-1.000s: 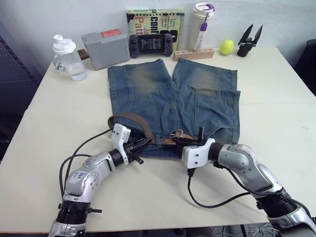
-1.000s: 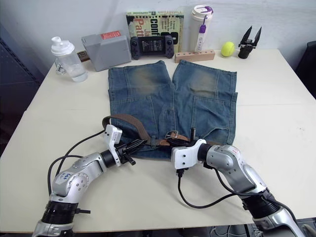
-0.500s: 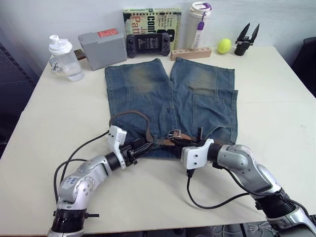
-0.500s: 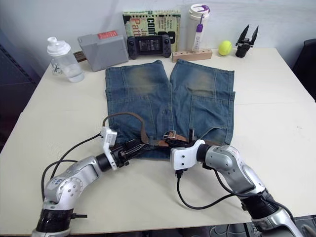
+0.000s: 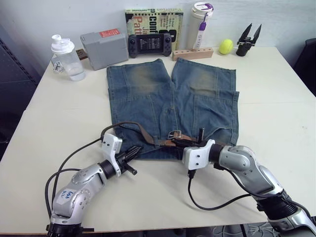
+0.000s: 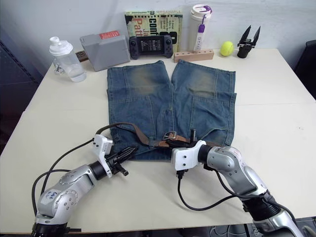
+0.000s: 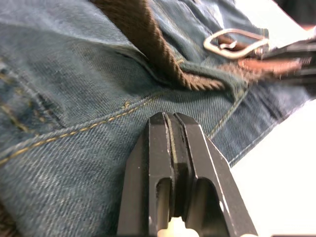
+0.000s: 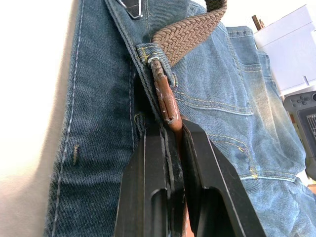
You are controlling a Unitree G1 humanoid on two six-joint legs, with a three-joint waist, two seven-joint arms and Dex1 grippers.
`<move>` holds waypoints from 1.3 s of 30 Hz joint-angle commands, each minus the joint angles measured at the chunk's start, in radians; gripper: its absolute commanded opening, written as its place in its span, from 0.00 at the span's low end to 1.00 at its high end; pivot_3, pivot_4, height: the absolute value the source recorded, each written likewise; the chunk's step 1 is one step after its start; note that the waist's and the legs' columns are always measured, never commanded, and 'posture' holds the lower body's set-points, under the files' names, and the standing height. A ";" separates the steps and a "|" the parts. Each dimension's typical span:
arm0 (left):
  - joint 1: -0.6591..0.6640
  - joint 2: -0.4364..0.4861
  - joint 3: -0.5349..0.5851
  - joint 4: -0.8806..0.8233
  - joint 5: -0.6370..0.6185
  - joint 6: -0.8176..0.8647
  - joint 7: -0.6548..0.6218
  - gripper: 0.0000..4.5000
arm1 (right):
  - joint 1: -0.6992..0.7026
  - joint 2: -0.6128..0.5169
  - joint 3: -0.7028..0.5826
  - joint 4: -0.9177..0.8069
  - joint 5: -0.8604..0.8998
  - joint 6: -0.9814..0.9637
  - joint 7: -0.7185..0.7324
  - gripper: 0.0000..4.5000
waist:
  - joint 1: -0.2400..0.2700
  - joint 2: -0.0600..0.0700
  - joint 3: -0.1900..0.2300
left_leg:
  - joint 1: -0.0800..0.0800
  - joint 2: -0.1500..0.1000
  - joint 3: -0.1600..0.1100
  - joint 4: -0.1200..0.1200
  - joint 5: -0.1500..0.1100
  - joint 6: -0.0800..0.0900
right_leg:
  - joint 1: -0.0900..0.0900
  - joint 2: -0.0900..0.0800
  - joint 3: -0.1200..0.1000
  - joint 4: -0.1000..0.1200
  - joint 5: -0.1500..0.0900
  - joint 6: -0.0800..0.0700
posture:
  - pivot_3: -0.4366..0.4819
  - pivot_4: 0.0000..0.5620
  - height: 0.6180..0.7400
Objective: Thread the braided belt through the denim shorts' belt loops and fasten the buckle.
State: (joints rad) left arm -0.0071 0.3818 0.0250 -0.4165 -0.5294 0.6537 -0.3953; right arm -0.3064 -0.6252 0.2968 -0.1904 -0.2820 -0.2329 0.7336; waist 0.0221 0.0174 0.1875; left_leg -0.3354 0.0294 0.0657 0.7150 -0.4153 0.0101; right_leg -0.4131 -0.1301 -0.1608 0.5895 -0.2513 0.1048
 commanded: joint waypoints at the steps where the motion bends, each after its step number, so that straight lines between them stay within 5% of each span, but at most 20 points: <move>1: 0.039 0.033 -0.078 -0.002 0.115 -0.044 0.007 0.02 | 0.007 -0.022 -0.063 -0.072 0.071 0.032 0.022 0.00 | 0.001 0.000 0.000 | 0.000 0.000 0.000 0.000 0.000 0.000 | 0.000 0.000 0.000 0.000 0.000 0.000 | 0.48 0.27 0.85; 4: 0.061 0.076 -0.163 0.014 0.233 -0.109 0.006 0.02 | 0.024 -0.057 -0.115 -0.133 0.162 0.091 0.073 0.00 | 0.004 0.001 0.000 | 0.000 0.000 0.000 0.000 0.000 0.000 | 0.000 -0.001 0.000 0.000 0.000 0.000 | 0.48 0.27 0.85; 12: 0.061 0.099 -0.215 0.053 0.315 -0.190 -0.022 0.02 | 0.061 -0.164 -0.242 -0.236 0.302 0.224 0.145 0.00 | 0.005 0.001 0.000 | 0.000 0.000 -0.001 0.000 -0.001 0.002 | 0.001 -0.002 0.000 0.000 0.000 0.000 | 0.48 0.27 0.85; 22: 0.044 0.074 -0.204 0.075 0.311 -0.204 -0.032 0.02 | 0.071 -0.128 -0.134 -0.204 0.201 0.225 0.110 0.00 | 0.005 0.001 0.000 | 0.000 0.000 -0.001 0.001 -0.001 0.002 | 0.001 -0.003 0.000 0.001 0.000 0.000 | 0.48 0.27 0.85; 23: 0.043 0.073 -0.202 0.075 0.311 -0.205 -0.033 0.00 | 0.074 -0.117 -0.120 -0.199 0.191 0.224 0.103 0.15 | 0.005 0.001 0.000 | 0.001 0.000 -0.001 0.001 -0.001 0.002 | 0.001 -0.003 0.000 0.001 0.000 0.000 | 0.48 0.27 0.85; 25: 0.044 0.073 -0.200 0.072 0.310 -0.205 -0.034 0.00 | 0.086 -0.092 -0.083 -0.172 0.154 0.199 0.083 0.26 | 0.004 0.001 0.000 | 0.001 0.000 -0.001 0.001 -0.001 0.002 | 0.001 -0.003 0.000 0.001 0.000 0.000 | 0.48 0.27 0.85; 32: 0.052 0.078 -0.193 0.051 0.310 -0.196 -0.035 0.00 | 0.101 -0.067 -0.059 -0.122 0.107 0.145 0.048 0.95 | 0.003 0.001 -0.001 | 0.001 0.000 0.000 0.001 -0.001 0.002 | 0.001 -0.002 0.000 0.001 0.000 0.000 | 0.48 0.27 0.85; 39: 0.049 0.078 -0.192 0.058 0.309 -0.197 -0.040 0.00 | 0.090 -0.096 -0.117 -0.164 0.168 0.176 0.078 0.99 | 0.003 0.002 -0.001 | 0.001 0.000 0.000 0.001 -0.001 0.002 | 0.001 -0.002 0.000 0.001 0.000 0.000 | 0.48 0.27 0.85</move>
State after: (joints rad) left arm 0.0141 0.4505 -0.1700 -0.4081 -0.2523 0.4231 -0.4394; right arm -0.2105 -0.7008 0.2291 -0.2986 -0.1560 -0.0611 0.7989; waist 0.0247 0.0190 0.1866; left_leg -0.3343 0.0298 0.0651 0.7160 -0.4163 0.0123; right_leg -0.4122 -0.1321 -0.1606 0.5907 -0.2512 0.1048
